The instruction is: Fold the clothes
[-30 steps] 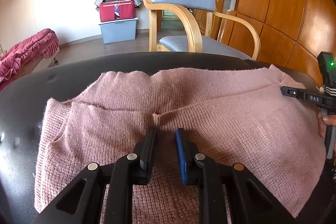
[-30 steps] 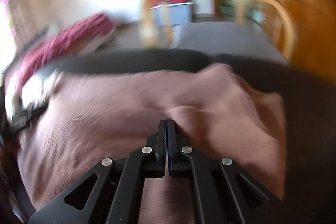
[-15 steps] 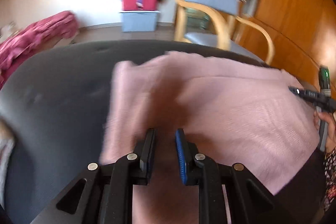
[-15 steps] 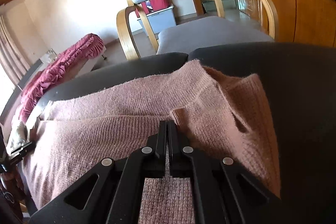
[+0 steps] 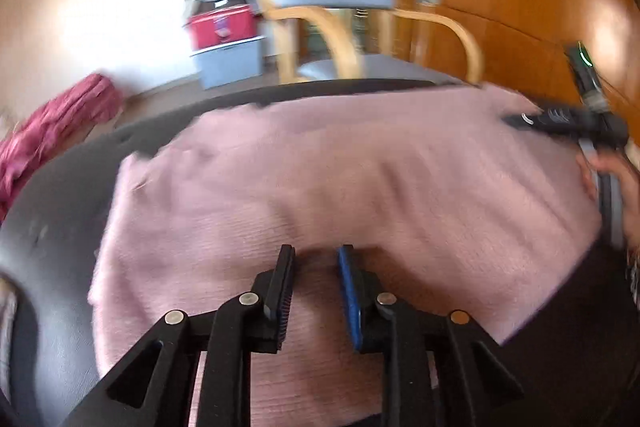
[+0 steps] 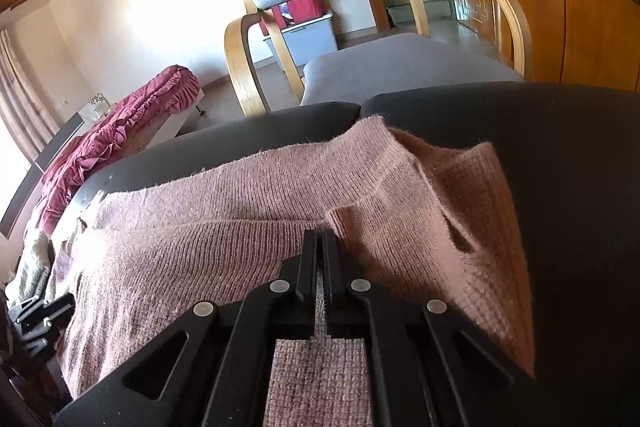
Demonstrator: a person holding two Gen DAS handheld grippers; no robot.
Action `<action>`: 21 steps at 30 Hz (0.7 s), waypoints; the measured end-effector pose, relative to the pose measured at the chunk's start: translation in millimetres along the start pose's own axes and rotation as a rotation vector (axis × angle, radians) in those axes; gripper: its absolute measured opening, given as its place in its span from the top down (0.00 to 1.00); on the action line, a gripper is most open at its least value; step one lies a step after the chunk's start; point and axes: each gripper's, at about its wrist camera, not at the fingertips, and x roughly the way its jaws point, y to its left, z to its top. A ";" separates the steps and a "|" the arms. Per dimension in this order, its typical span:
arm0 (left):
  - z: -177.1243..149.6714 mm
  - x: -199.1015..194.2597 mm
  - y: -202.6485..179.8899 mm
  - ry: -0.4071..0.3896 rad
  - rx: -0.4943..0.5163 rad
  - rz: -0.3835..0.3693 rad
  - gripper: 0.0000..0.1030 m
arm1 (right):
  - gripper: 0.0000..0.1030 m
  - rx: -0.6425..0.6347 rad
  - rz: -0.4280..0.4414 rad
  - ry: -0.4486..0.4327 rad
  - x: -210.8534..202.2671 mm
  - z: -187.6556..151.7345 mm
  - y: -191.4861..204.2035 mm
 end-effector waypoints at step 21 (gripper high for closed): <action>33.3 27.0 -45.9 -0.039 0.046 -0.104 0.80 | 0.98 0.005 0.010 0.002 -1.4 -0.7 -2.2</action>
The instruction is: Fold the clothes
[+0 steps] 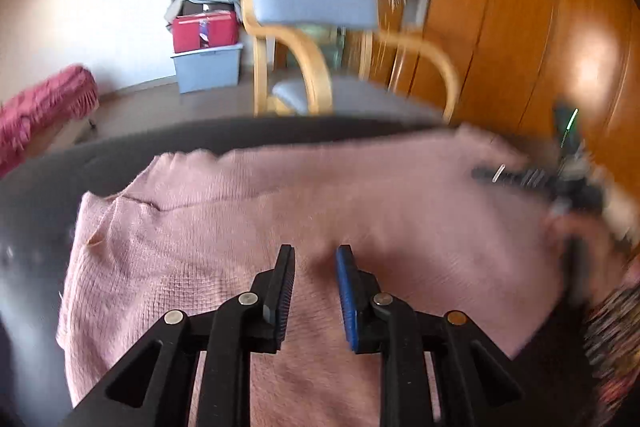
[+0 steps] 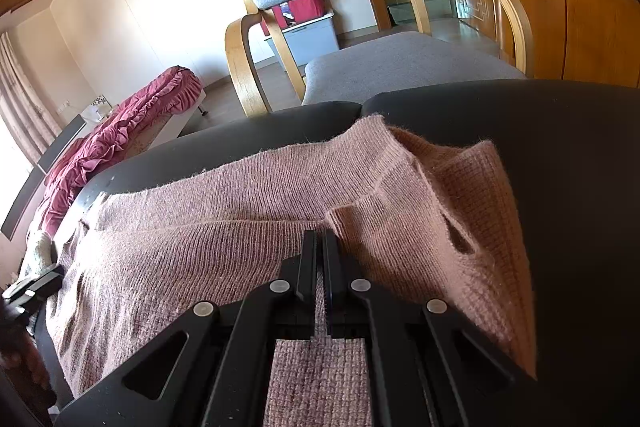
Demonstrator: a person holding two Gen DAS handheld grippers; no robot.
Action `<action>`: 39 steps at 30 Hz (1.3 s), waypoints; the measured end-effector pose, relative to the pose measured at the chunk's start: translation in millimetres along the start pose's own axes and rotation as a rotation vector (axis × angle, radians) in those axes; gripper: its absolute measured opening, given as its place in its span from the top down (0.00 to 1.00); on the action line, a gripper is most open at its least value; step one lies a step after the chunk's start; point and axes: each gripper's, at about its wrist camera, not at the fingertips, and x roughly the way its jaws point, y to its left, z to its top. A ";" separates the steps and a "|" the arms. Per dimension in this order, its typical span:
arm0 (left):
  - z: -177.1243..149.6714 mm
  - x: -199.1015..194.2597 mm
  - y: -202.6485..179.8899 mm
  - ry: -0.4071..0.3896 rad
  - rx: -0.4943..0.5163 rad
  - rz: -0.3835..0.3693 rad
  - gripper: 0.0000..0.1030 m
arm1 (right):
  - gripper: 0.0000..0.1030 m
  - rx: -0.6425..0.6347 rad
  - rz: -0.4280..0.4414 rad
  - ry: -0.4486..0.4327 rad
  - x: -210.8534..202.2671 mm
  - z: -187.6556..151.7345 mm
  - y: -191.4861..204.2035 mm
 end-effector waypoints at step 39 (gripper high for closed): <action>-10.5 15.4 13.6 0.007 -0.019 0.013 0.72 | 1.00 0.331 0.117 -0.095 -105.7 -88.2 -51.5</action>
